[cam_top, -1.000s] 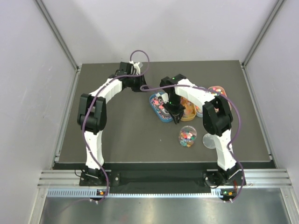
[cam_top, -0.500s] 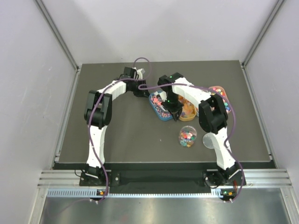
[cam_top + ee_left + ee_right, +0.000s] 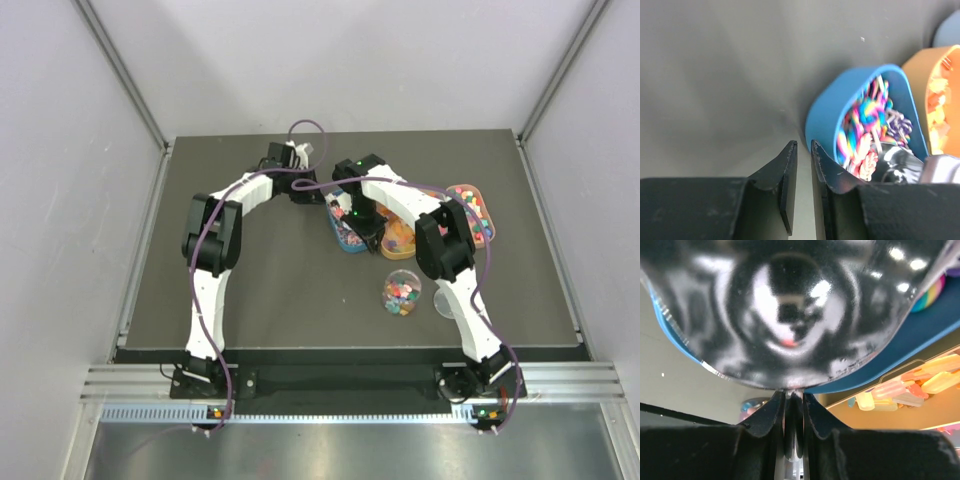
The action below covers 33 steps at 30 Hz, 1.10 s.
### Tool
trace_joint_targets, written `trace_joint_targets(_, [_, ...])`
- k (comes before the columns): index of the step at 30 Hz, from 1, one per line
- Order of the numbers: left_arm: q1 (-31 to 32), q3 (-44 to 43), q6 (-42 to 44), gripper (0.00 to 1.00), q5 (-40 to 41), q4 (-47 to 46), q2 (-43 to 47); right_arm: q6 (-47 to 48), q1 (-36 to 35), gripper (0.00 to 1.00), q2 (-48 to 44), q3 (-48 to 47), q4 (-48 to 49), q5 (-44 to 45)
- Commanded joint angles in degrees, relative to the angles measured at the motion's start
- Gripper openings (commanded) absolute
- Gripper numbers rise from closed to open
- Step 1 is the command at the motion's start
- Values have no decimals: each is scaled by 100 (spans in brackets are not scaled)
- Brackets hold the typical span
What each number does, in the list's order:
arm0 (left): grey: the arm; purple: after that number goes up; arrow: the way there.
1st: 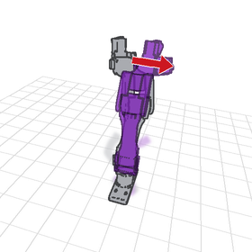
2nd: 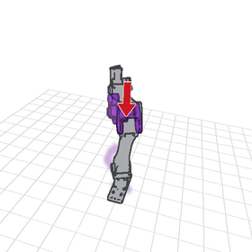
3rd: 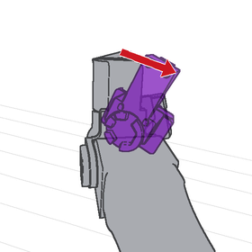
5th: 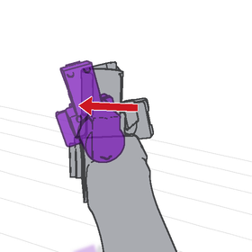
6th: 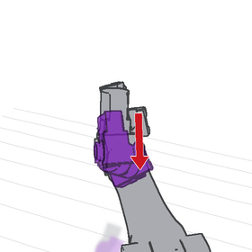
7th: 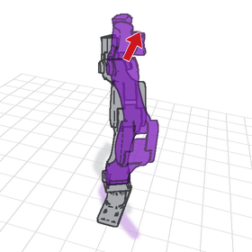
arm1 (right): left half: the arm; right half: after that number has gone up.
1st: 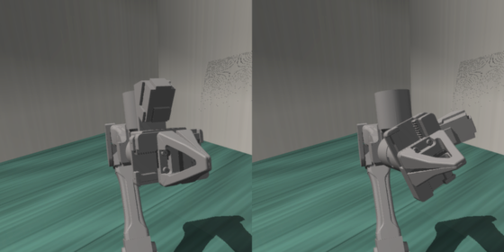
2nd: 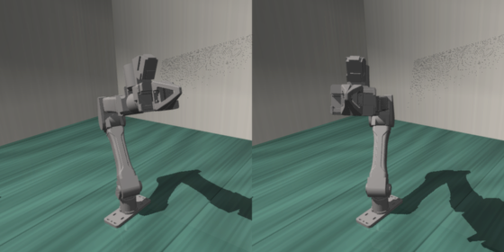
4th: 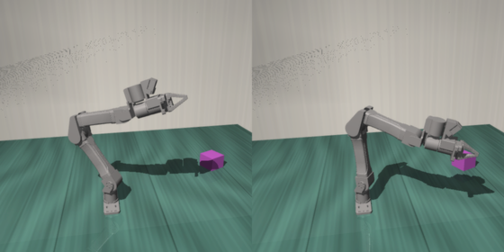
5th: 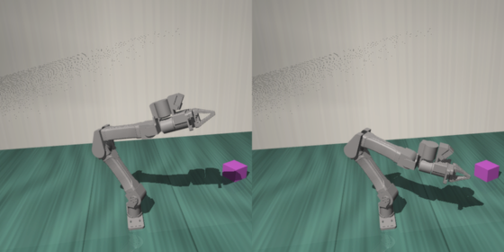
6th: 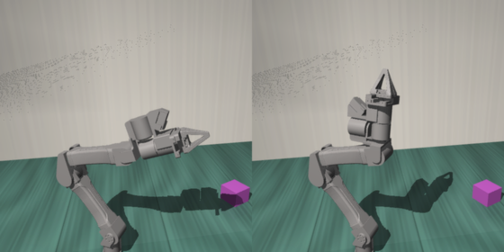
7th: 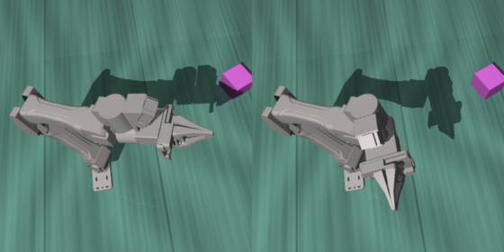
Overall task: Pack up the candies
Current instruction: Scoop the fake candies from the storage box.
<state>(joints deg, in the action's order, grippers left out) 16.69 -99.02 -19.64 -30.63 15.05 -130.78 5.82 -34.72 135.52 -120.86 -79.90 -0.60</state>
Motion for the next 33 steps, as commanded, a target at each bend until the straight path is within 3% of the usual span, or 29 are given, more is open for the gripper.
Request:
trace_joint_targets(1, [317,-73,-189,22,-646,-125,202,94,9,0,-122,-149,791,25])
trace_joint_targets(15, [318,93,-93,21,-488,-46,509,-2,308,0,-192,-202,923,332])
trace_joint_targets(33, [-175,525,109,26,-575,86,1222,103,457,0,-2142,650,871,596])
